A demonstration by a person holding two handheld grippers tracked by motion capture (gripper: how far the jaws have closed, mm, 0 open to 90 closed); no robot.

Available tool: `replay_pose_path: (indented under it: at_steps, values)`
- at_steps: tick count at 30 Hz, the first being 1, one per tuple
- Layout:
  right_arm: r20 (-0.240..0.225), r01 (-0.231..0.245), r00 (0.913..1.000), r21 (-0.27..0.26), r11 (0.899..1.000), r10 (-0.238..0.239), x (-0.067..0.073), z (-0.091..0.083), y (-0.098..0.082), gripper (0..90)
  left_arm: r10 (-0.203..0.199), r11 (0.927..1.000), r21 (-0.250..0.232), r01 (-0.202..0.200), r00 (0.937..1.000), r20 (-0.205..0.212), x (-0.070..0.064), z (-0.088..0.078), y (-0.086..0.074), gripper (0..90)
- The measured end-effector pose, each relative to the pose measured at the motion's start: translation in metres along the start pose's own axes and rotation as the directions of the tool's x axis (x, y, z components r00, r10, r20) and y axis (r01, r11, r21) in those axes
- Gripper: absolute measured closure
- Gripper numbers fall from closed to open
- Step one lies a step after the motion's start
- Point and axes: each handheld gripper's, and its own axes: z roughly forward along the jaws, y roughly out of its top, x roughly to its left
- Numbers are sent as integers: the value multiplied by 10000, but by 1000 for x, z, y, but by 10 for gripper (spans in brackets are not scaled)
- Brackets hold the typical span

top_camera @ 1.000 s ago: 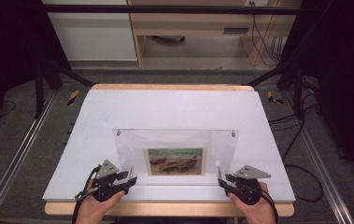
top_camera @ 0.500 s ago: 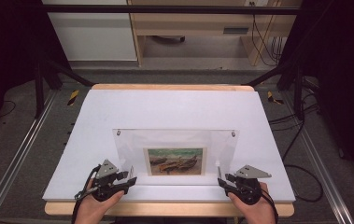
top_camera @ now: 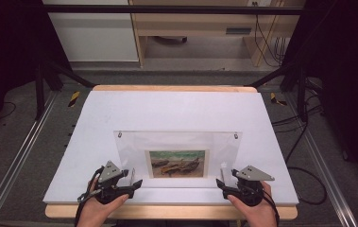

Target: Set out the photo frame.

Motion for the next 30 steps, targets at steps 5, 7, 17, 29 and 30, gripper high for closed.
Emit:
replay_pose_path:
  at_steps: [5, 7, 17, 29, 30]
  values:
    - [308, 382, 9988, -299, 9988, -373, 4, 3, 2, 164, 45, 9986, -532, -45, 10000, -8, -2, 0, 4, 170]
    - [405, 494, 9981, -496, 9975, -474, 4, 4, 4, 136, 64, 9983, -578, -61, 10000, 38, -2, 1, 4, 134]
    - [695, 733, 9956, -1482, 9862, -636, 8, 2, 12, 60, 242, 9939, -1084, -222, 9996, 167, -4, 2, 8, 40]
    - [1204, 887, 9908, -2356, 9678, -614, 11, -15, 18, 58, 521, 9635, -2614, -575, 9983, -276, 4, -27, 12, 33]
    - [1285, 914, 9898, -2407, 9663, -616, 10, -17, 18, 58, 475, 9620, -2677, -543, 9984, -320, 5, -29, 12, 33]
